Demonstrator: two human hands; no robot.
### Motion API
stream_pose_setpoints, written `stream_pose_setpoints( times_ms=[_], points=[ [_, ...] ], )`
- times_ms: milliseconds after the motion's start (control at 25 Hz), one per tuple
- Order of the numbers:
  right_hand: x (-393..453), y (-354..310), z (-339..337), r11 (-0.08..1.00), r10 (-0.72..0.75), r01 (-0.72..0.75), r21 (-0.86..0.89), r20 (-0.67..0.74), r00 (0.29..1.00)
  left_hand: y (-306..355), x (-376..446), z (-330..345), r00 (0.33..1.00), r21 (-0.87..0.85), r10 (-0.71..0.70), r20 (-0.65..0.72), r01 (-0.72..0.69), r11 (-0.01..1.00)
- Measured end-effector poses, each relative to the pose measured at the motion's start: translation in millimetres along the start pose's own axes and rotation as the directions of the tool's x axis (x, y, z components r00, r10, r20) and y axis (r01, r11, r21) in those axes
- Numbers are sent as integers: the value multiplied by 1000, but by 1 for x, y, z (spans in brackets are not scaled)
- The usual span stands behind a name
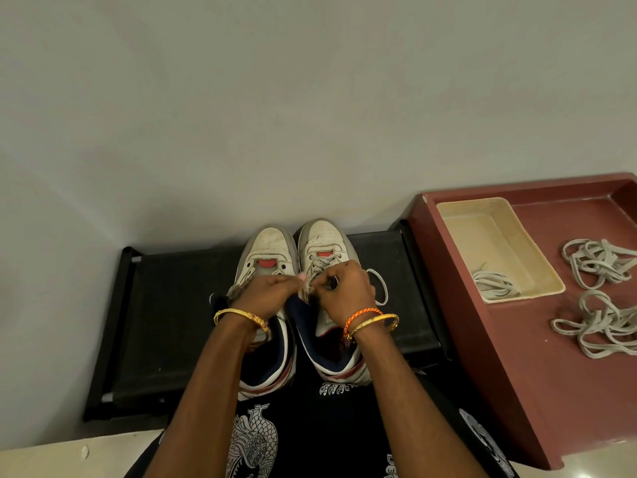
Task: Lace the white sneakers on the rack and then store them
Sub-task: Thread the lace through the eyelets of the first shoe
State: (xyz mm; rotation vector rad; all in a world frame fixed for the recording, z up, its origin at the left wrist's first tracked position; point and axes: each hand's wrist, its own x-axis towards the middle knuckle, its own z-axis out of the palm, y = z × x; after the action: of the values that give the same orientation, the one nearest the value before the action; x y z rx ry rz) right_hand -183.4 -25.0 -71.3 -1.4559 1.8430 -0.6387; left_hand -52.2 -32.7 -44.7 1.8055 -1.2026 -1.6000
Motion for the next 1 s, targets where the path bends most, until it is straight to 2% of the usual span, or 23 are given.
stream_pose_setpoints(
  times_ms=[160,280,360,440,480,520,560,640,760,800,840,880,920,960,1000],
  points=[
    [-1,0,-2,995,75,-71,63,-52,996,-4,8,1,992,143,118,-48,-110,984],
    [-6,-2,-10,997,74,-75,-21,-37,997,-9,12,6,976,206,188,-112,-162,965],
    [-10,1,-18,990,104,-105,-97,-22,994,-11,13,8,952,323,225,-207,-150,934],
    [-14,3,-25,983,140,-145,-110,-56,989,-6,10,3,907,304,233,-350,-125,944],
    [-16,4,-27,982,152,-159,-100,-74,986,0,7,-2,887,194,202,-415,-131,972],
    [-17,5,-27,982,158,-166,-94,-86,984,9,3,-10,880,7,143,-454,-157,988],
    [-17,5,-27,982,161,-169,-89,-89,983,20,-4,-20,887,-213,75,-455,-190,959],
    [-19,4,-27,983,167,-173,-58,-89,982,40,-26,-43,907,-499,38,-419,-264,825],
    [-22,4,-28,985,174,-174,3,-91,981,64,-61,-77,900,-724,72,-429,-390,569],
    [-24,4,-28,984,179,-179,15,-94,979,66,-66,-83,898,-755,56,-436,-399,520],
    [-25,4,-28,982,186,-184,28,-96,978,67,-67,-84,900,-757,28,-435,-383,530],
    [-25,3,-28,981,193,-190,42,-96,976,66,-65,-79,899,-713,-3,-438,-346,609],
    [-26,3,-28,979,201,-197,52,-94,975,61,-59,-67,890,-591,-4,-457,-300,749],
    [-26,2,-28,977,209,-204,59,-92,974,50,-50,-51,878,-342,51,-476,-239,909],
    [-27,2,-28,975,218,-212,68,-91,972,36,-39,-34,880,40,166,-446,-165,985]
  ],
)
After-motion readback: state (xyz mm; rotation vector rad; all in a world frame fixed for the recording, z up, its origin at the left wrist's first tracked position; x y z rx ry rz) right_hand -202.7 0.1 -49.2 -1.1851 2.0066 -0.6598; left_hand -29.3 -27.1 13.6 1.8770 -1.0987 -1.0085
